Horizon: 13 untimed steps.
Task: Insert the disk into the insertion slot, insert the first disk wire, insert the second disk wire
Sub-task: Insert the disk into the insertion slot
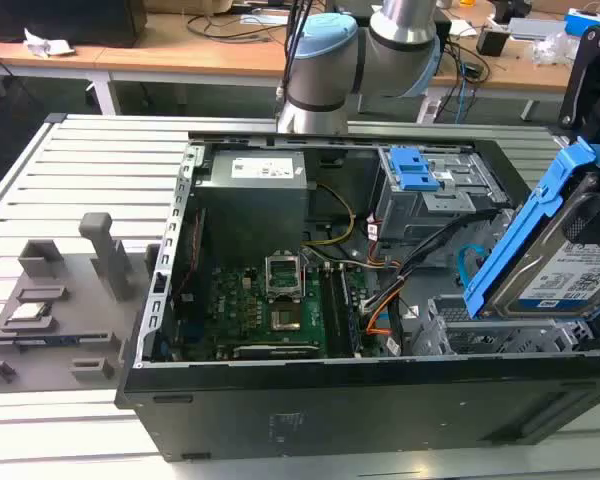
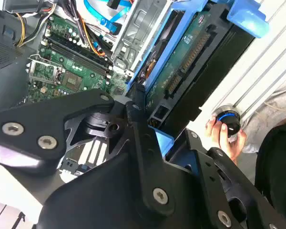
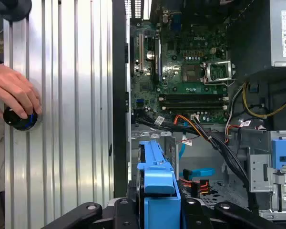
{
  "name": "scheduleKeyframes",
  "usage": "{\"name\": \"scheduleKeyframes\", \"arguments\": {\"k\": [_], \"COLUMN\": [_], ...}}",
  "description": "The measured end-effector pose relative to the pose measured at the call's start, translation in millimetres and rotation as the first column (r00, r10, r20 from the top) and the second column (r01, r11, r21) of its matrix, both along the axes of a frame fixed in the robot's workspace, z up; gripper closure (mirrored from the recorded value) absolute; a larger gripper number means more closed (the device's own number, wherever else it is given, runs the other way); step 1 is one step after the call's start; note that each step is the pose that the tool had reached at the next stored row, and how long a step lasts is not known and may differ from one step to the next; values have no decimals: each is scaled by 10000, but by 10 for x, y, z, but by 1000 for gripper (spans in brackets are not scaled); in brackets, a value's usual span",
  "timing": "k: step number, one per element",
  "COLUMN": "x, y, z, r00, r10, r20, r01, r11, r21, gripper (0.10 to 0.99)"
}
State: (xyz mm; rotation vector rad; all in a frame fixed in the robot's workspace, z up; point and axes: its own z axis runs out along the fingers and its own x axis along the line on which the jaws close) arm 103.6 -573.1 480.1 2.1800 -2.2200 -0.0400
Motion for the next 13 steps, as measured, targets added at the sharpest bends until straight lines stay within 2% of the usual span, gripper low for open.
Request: {"name": "scheduleKeyframes", "arguments": {"k": [1, 4, 6, 10, 13], "x": [0, 0, 1, 1, 3], "y": [0, 9, 30, 165, 215], "z": [-8, -111, -131, -208, -251], "r00": [10000, 10000, 10000, 10000, 10000], "r10": [0, 0, 1, 4, 42], "r20": [0, -1, 0, 0, 1], "r01": [0, 0, -1, -4, -42], "r11": [10000, 10000, 10000, 10000, 10000], "r21": [0, 2, 5, 7, 6], "gripper": [722, 722, 722, 722, 722]}}
